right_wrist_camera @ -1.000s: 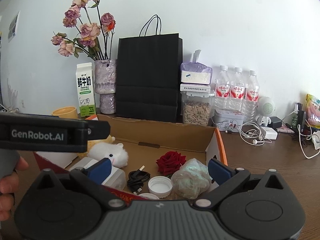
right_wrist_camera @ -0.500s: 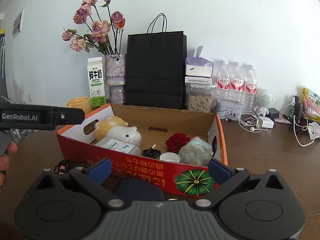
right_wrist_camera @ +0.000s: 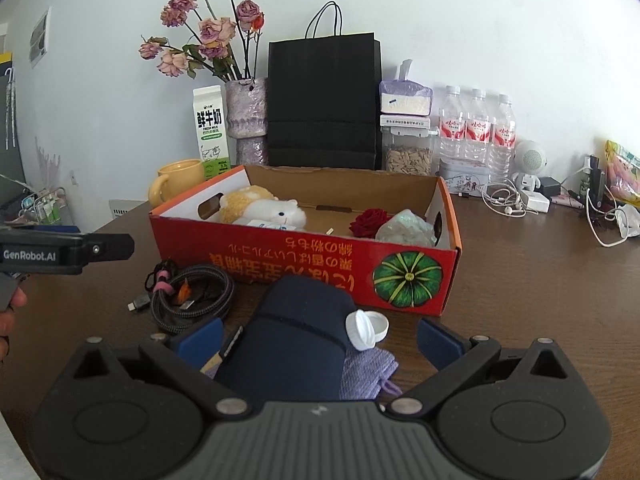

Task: Organize objects
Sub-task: 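Withdraw both grippers from the box back over the table, then grasp the navy zip pouch with the right gripper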

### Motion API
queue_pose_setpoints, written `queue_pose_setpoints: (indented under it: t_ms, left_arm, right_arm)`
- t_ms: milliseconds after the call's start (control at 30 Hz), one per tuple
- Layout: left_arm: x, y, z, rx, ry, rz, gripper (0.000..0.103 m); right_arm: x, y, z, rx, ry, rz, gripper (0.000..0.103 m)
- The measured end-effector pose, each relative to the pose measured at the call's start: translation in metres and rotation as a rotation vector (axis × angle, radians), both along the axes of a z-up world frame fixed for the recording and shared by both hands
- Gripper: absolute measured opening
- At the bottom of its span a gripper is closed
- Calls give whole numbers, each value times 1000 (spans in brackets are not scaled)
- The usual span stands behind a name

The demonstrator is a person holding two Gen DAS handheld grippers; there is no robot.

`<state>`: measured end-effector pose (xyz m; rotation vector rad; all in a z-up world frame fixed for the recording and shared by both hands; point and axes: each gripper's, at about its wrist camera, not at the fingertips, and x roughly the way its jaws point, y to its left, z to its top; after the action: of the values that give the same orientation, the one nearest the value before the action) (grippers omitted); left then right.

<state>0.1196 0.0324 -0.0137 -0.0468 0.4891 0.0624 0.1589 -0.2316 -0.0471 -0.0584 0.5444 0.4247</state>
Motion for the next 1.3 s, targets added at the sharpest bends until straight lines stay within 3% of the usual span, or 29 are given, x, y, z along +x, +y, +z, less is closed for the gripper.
queue_pose_setpoints:
  t_ms: [167,567,733,833,1033,1300]
  left_arm:
    - [-14,8,-14,-19,33,2,103]
    - [-18,9,-15,-30,24,-11,103]
    - [-17,12,-18,-39,34,-10,103]
    - [-17,14,-20,-43,37,-7,103]
    - [-17,16,-21,-54,37,-10,103]
    - [-12,10,-27,-61,66,-38,103]
  right_arm:
    - [-9,-2,-9,43,39,9,103]
    - [20,10,-7,55,141,-5,102]
    - [41,19,-12,49,209,-12,91]
    - [49,24,-14,63,243,-13,80]
    - [61,20,-19,110,291,-47,73]
    - [58,19,-20,114,272,-23,65]
